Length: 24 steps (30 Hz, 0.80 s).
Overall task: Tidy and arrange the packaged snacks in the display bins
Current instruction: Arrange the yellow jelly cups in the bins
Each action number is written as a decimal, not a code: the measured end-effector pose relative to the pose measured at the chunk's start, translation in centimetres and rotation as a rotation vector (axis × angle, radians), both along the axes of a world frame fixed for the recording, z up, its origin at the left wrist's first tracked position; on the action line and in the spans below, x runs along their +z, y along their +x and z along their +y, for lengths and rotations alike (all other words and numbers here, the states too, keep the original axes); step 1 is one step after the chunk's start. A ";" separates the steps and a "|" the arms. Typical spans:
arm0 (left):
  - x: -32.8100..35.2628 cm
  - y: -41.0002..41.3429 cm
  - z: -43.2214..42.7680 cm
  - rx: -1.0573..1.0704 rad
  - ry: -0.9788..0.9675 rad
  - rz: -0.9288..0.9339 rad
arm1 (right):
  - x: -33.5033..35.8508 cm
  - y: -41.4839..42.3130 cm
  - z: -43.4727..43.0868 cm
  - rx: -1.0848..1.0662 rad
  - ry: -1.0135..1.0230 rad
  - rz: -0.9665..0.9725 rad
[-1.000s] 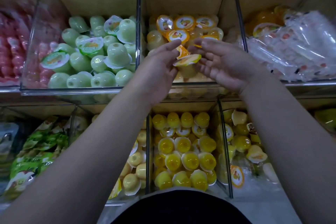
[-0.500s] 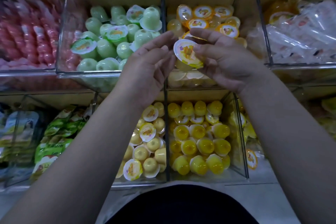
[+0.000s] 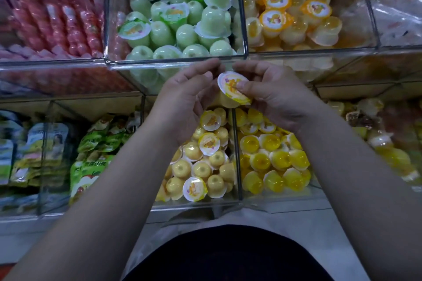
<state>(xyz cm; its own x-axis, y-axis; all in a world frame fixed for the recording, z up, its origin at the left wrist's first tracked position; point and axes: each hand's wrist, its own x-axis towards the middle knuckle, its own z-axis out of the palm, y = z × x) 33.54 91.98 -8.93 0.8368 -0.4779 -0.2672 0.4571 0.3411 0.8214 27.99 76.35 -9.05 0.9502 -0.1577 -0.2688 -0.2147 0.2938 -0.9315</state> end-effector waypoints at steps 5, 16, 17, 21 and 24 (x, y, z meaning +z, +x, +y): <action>-2.5 -0.2 1.7 -0.024 0.068 0.089 | -3.0 -0.7 2.0 -0.001 -0.089 0.123; -7.8 -0.6 3.4 -0.088 0.238 0.188 | -8.7 -0.9 5.0 -0.067 -0.397 0.276; -8.3 -0.6 3.6 -0.094 0.258 0.190 | -9.3 -0.9 5.3 -0.071 -0.437 0.278; -10.4 -0.6 4.5 -0.108 0.319 0.204 | -11.9 -1.1 6.5 -0.055 -0.454 0.327; -12.1 -0.6 5.3 -0.122 0.360 0.215 | -13.9 -1.1 7.6 -0.032 -0.491 0.356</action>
<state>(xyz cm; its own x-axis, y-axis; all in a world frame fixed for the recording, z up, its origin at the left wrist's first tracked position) 32.94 97.33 -21.04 0.6869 -0.4144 -0.5970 0.6500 -0.0172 0.7597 26.85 83.91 -22.92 0.8079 -0.3706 -0.4582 -0.5365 -0.1407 -0.8321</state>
